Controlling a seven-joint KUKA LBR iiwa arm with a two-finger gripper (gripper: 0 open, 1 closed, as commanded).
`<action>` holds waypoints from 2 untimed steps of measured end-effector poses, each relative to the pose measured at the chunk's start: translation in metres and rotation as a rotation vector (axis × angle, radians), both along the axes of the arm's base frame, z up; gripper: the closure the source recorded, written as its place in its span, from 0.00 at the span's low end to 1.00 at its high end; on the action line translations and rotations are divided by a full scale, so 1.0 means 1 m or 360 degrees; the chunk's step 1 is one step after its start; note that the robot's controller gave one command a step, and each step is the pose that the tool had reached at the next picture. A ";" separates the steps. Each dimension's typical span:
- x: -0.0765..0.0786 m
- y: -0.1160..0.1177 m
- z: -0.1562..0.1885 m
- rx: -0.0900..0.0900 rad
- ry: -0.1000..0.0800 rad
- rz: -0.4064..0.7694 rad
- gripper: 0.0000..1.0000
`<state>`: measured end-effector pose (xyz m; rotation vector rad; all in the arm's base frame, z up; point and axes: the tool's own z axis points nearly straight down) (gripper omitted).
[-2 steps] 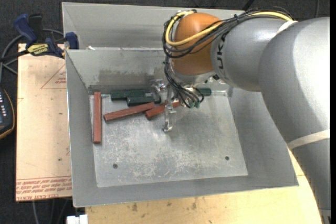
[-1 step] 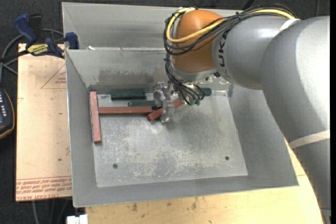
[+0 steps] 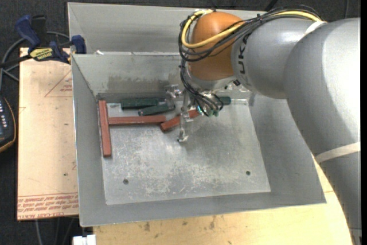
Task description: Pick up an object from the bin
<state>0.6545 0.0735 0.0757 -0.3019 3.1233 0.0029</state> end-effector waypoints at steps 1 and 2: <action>0.002 0.000 0.003 0.0001 -0.0006 -0.0002 1.00; -0.023 -0.022 0.137 -0.0002 -0.0013 0.0012 1.00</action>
Offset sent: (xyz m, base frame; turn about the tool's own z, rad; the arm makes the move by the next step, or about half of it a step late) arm 0.0000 0.0000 0.0000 0.0000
